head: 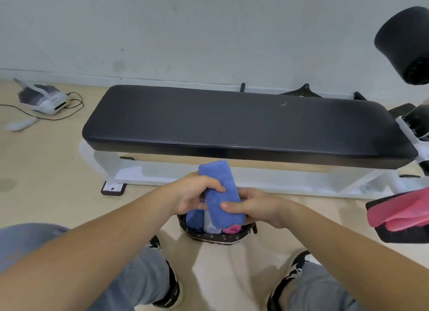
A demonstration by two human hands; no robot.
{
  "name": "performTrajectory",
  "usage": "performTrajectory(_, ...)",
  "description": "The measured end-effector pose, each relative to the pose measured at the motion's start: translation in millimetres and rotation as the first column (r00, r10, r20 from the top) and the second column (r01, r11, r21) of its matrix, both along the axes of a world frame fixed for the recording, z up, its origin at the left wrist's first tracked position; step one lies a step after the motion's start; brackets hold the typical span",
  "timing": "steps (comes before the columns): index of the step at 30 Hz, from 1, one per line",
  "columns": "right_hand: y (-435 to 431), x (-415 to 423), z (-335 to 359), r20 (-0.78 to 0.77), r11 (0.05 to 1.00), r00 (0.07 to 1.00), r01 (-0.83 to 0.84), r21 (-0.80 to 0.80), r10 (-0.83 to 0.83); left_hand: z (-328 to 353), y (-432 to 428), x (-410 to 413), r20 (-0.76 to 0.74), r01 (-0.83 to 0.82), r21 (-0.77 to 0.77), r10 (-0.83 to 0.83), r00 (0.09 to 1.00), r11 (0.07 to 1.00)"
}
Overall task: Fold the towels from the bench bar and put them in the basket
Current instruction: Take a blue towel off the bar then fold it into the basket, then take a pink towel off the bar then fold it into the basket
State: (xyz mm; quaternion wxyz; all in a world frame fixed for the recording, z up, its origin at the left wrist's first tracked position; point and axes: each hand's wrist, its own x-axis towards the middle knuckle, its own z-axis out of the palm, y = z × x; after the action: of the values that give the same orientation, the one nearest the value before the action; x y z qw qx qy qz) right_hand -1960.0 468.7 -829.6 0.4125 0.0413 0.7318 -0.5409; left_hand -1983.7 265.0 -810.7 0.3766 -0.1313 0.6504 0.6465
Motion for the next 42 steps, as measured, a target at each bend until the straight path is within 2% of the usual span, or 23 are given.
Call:
performTrajectory(4,-22,1,-47,0.025,0.982,0.999,0.026,0.186,-0.031,-50,-10,1,0.137,-0.131,-0.059,0.138,0.981,0.99)
performTrajectory(6,-35,1,-74,0.074,0.974,0.992,0.089,0.208,-0.107,-75,-14,-2,0.152,-0.187,-0.119,0.204,0.967,0.975)
performTrajectory(10,-53,-3,-121,0.11,0.947,0.962,0.219,0.236,-0.25,-118,-23,-10,0.147,-0.182,-0.232,0.22,0.964,0.956)
performTrajectory(13,-61,-14,-159,0.176,0.898,0.898,0.353,0.264,-0.404,-149,-36,-16,0.11,-0.126,-0.399,0.184,0.977,0.908)
performTrajectory(18,-78,-34,-213,0.286,0.849,0.805,0.449,0.279,-0.519,-189,-44,-31,0.004,0.13,-0.678,-0.173,0.985,0.724)
performTrajectory(21,-89,-45,-234,0.311,0.846,0.789,0.466,0.258,-0.529,-198,-34,-40,-0.157,0.1,-0.832,-0.404,0.901,0.545)
performTrajectory(23,-94,-50,-243,0.382,0.866,0.778,0.453,0.209,-0.499,-204,-25,-42,-0.19,0.116,-0.884,-0.574,0.796,0.454)
performTrajectory(27,-97,-54,-257,0.439,0.921,0.81,0.354,0.163,-0.389,-227,-15,-39,-0.01,0.352,-0.898,-0.81,0.586,0.266)
performTrajectory(29,-96,-57,-260,0.437,0.944,0.836,0.289,0.162,-0.331,-238,-14,-40,0.066,0.403,-0.896,-0.842,0.535,0.186)
performTrajectory(31,-93,-61,-261,0.451,0.959,0.848,0.224,0.172,-0.279,-249,-12,-41,0.089,0.417,-0.892,-0.838,0.539,0.173)
performTrajectory(33,-89,-65,-262,0.406,0.938,0.851,0.257,0.23,-0.333,-260,-9,-41,0.092,0.414,-0.89,-0.815,0.572,0.19)
performTrajectory(35,-80,-66,-267,0.226,0.865,0.853,0.395,0.31,-0.471,-272,-7,-38,0.106,0.417,-0.886,-0.786,0.609,0.204)
performTrajectory(37,-69,-64,-268,0.135,0.828,0.85,0.44,0.348,-0.509,-283,-7,-40,0.126,0.431,-0.878,-0.767,0.629,0.209)
performTrajectory(40,-52,-58,-253,0.22,0.847,0.835,0.43,0.313,-0.505,-286,-11,-53,0.177,0.488,-0.853,-0.774,0.608,0.188)
performTrajectory(42,-42,-57,-237,0.214,0.857,0.843,0.43,0.285,-0.494,-276,-13,-61,0.225,0.531,-0.834,-0.785,0.577,0.152)
